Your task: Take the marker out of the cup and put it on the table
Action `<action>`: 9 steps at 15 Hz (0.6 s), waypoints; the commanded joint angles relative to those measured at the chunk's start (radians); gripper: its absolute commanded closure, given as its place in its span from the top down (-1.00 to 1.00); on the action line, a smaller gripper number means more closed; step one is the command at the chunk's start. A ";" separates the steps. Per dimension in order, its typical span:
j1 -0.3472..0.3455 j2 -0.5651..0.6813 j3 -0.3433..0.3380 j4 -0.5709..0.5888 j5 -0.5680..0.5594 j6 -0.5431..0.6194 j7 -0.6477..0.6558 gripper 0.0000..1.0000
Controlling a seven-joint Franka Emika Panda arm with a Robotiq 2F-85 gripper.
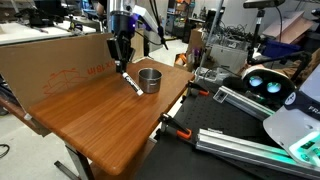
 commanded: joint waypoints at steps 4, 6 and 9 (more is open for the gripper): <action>0.019 0.186 -0.001 0.226 -0.045 -0.137 0.152 -0.90; 0.035 0.227 -0.008 0.273 -0.061 -0.156 0.221 -0.90; 0.059 0.285 -0.014 0.337 -0.088 -0.187 0.324 -0.90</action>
